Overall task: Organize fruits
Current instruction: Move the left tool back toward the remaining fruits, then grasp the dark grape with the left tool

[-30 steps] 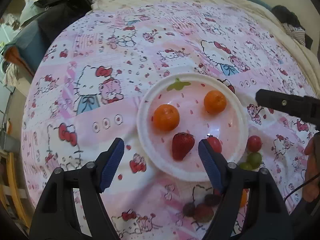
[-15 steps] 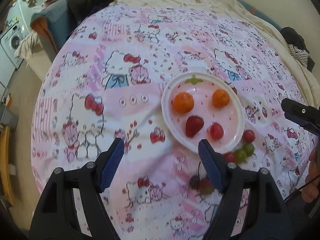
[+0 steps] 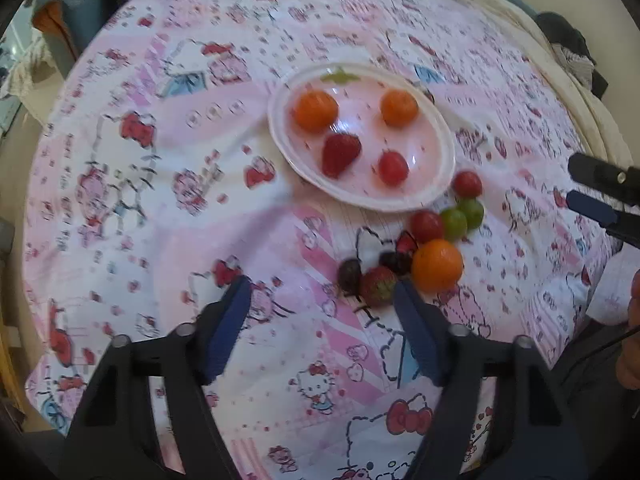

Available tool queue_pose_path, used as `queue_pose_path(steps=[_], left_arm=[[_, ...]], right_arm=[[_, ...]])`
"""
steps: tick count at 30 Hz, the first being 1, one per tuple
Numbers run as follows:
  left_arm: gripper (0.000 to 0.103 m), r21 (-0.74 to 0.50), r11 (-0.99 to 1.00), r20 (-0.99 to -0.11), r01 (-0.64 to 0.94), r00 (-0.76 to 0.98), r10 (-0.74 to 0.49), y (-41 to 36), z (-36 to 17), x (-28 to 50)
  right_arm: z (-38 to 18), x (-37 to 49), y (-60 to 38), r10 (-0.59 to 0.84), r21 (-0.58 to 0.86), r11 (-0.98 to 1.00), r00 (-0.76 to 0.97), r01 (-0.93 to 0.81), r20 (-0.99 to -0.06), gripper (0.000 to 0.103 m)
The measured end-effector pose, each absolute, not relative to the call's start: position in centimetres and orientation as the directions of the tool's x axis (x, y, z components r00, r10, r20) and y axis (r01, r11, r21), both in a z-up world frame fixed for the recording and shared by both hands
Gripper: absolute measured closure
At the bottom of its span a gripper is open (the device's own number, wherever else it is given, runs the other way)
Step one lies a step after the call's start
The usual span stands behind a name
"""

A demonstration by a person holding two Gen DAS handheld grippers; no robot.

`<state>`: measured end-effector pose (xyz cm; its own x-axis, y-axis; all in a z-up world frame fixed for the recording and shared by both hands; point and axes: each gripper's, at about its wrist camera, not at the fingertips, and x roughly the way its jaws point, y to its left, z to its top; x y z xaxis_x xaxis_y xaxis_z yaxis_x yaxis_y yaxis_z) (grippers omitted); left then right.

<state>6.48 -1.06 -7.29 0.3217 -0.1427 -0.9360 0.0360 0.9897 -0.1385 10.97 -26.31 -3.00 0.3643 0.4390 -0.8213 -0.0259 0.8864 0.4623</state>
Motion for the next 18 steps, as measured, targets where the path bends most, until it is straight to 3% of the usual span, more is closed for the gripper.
queue_pose_path(steps=[3,8,15,18], left_arm=[[0.060,-0.145,0.989,-0.944,0.015,0.298,-0.143,-0.9,-8.4,7.0],[0.061,-0.221,0.974,-0.950,-0.044,0.238,-0.204,-0.7,-10.6,9.5],[0.088,-0.287,0.956,-0.954,-0.064,0.115,-0.278,-1.5,-13.2,11.1],[0.088,-0.274,0.960,-0.960,-0.055,0.081,-0.270,-1.9,-13.4,11.1]], right_arm=[[-3.1,10.8,-26.1,0.447,0.468,0.883,0.363,-0.034,-0.818,0.015],[-3.3,11.0,-26.2,0.443,0.467,0.884,0.363,-0.024,-0.820,0.015],[-4.2,11.5,-26.6,0.484,0.515,0.857,0.334,0.006,-0.809,0.015],[-4.4,11.7,-26.6,0.489,0.522,0.853,0.330,0.014,-0.807,0.015]])
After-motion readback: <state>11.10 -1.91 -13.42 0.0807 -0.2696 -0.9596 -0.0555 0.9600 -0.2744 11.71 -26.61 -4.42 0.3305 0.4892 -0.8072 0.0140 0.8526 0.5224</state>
